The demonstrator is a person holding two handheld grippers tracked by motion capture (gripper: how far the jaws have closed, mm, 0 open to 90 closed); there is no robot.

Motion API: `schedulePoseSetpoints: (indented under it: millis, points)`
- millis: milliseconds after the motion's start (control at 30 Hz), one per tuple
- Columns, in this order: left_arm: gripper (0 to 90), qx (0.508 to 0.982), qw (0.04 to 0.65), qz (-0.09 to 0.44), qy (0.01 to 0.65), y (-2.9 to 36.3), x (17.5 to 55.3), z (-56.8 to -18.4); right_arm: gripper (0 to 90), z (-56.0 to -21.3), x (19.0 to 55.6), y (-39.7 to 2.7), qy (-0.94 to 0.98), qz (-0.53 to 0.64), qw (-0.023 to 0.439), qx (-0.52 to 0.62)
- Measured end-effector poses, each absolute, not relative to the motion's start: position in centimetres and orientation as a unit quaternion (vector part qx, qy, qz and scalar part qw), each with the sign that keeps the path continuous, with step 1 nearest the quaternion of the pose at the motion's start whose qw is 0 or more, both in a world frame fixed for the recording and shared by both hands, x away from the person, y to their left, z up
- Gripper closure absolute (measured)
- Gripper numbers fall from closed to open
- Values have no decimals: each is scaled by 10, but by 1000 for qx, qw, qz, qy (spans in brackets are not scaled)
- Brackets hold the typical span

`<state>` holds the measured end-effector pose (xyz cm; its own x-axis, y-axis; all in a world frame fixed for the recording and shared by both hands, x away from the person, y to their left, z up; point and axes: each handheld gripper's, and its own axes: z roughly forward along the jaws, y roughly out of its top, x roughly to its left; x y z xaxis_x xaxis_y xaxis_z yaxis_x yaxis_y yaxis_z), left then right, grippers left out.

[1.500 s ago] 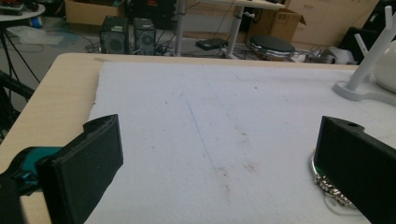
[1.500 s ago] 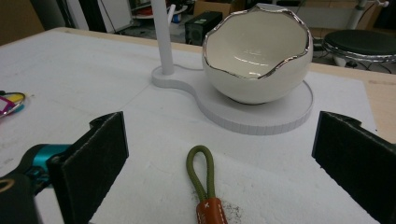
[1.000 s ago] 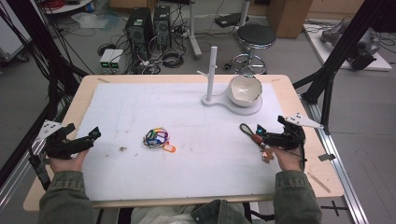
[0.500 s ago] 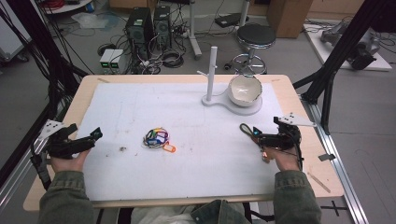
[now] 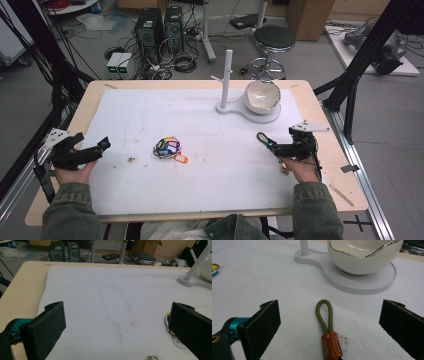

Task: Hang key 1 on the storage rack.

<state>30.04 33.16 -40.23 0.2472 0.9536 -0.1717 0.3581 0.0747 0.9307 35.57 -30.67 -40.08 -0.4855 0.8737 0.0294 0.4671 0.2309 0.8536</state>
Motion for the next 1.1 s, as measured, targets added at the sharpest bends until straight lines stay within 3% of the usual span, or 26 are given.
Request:
schedulePoseSetpoints:
  millis: [867,1067,1100]
  points:
    - [17,618,497,290,536,331,302,-404,30,-417,371,-297,790,353,181,467]
    - [17,619,496,290,536,331,302,-404,85,-421,374,-296,798,332,166,475]
    - [17,620,495,290,536,331,302,-404,180,-423,375,-296,802,316,159,480]
